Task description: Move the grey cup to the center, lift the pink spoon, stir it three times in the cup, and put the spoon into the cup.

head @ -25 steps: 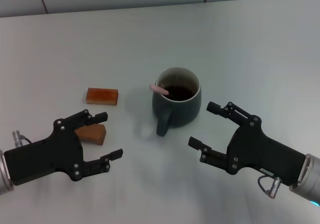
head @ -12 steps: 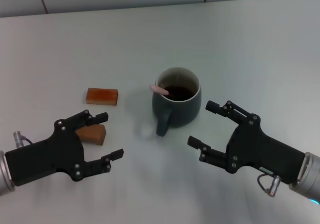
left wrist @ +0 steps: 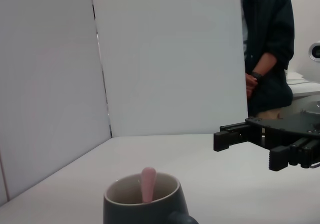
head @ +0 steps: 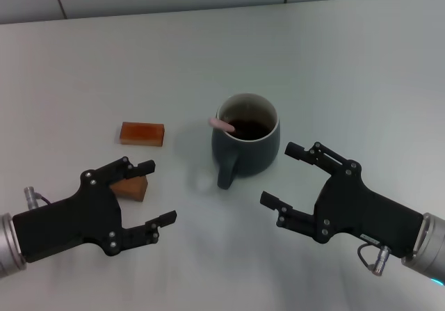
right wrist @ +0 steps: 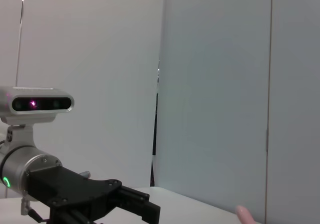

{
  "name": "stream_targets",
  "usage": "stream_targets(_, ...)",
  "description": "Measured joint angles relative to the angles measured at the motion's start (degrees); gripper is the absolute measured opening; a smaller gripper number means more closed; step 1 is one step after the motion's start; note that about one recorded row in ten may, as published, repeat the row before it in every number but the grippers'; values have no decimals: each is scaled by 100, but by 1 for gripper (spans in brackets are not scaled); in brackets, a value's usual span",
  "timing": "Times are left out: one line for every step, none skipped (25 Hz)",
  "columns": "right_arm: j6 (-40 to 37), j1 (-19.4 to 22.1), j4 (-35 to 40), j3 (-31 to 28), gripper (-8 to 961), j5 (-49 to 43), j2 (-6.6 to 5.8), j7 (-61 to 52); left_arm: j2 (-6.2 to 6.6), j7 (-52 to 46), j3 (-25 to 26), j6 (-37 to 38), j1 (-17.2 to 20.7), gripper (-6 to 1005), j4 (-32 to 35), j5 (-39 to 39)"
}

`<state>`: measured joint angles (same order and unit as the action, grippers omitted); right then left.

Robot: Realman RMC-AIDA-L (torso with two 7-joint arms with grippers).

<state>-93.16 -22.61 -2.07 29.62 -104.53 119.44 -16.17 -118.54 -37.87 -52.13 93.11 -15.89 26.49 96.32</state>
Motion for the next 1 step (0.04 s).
stream_targets(0,2,-2,0,806,-3,0,1,0,0,0,0,0,797,0,0)
